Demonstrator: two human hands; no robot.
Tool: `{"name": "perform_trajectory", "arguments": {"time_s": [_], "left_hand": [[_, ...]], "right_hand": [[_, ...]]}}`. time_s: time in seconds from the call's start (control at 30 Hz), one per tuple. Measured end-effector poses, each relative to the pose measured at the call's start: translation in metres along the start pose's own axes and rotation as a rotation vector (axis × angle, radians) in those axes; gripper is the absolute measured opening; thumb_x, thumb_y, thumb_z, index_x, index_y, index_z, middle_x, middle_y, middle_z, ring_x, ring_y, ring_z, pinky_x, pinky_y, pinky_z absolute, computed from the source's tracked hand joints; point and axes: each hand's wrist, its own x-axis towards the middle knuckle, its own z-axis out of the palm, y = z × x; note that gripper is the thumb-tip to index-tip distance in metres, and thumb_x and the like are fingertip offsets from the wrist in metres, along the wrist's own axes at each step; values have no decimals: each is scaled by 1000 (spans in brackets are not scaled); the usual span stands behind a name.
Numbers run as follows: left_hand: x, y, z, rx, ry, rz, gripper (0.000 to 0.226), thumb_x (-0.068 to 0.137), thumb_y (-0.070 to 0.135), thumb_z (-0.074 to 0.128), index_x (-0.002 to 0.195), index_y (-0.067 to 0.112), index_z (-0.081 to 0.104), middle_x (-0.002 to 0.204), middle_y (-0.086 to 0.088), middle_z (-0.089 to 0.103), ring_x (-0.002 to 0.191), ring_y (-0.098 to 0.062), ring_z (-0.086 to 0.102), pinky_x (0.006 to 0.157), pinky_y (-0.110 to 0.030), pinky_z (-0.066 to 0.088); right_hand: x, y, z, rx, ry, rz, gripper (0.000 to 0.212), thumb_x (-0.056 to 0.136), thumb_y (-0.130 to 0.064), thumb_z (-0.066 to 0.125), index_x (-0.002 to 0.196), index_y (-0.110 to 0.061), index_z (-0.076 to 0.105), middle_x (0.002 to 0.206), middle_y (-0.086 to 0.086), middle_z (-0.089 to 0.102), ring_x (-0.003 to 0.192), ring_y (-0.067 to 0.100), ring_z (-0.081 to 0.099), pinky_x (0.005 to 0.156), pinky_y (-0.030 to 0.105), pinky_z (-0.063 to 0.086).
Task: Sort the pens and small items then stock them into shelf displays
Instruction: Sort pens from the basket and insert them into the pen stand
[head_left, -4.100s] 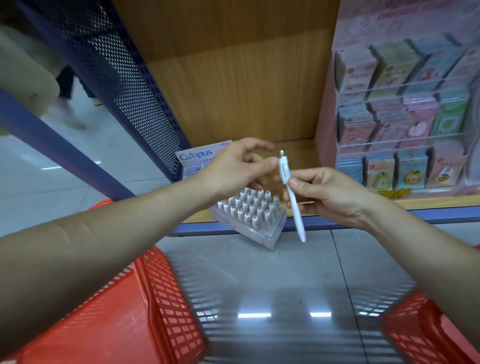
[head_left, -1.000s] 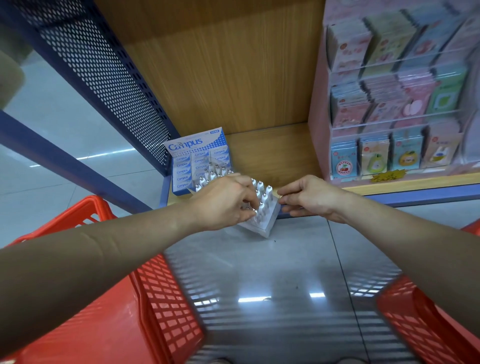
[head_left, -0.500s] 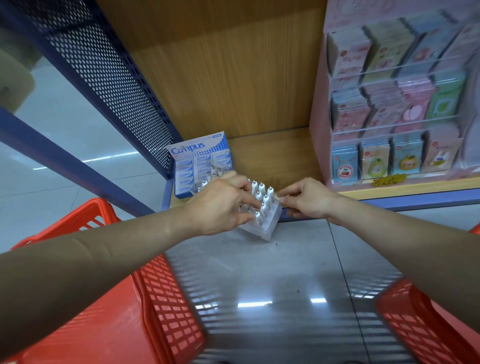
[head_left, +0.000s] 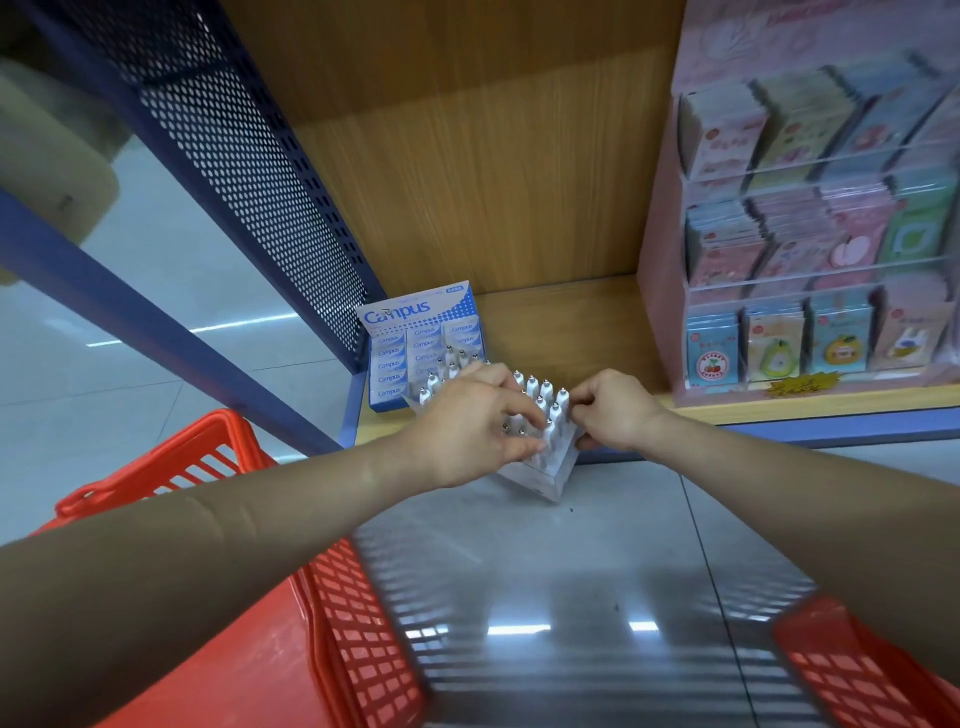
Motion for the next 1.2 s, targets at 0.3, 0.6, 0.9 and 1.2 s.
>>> {"name": "perform_trajectory", "arguments": {"time_s": [0.3, 0.6, 0.9, 1.2], "left_hand": [[-14, -26, -13, -230, -112, -460, 28, 87, 21, 53, 64, 15, 66, 70, 5, 67, 70, -12, 62, 73, -29, 52], [3, -59, -4, 188, -370, -321, 38, 87, 23, 54, 125, 27, 58, 129, 3, 56, 116, -16, 52, 96, -26, 43], [29, -106, 15, 328, -458, -360, 68, 85, 13, 50, 148, 11, 23, 153, -6, 24, 136, -36, 28, 110, -35, 32], [25, -119, 36, 331, -481, -293, 48, 81, 10, 51, 129, 12, 45, 140, -8, 35, 131, -33, 36, 108, -39, 34]], "right_hand": [[-1, 18, -35, -80, 78, 69, 21, 84, 8, 55, 83, -2, 73, 85, 13, 73, 65, 26, 72, 70, 40, 61], [-14, 35, -53, 89, 268, 193, 19, 73, 10, 74, 74, -6, 62, 75, 6, 60, 79, 24, 63, 61, 32, 55], [15, 30, -10, 548, 353, 192, 22, 84, 12, 58, 86, -10, 55, 94, 8, 59, 94, 34, 65, 69, 36, 61], [27, 30, -6, 589, 331, 117, 27, 81, 5, 68, 84, -21, 59, 95, 5, 67, 94, 29, 67, 88, 50, 55]]}}
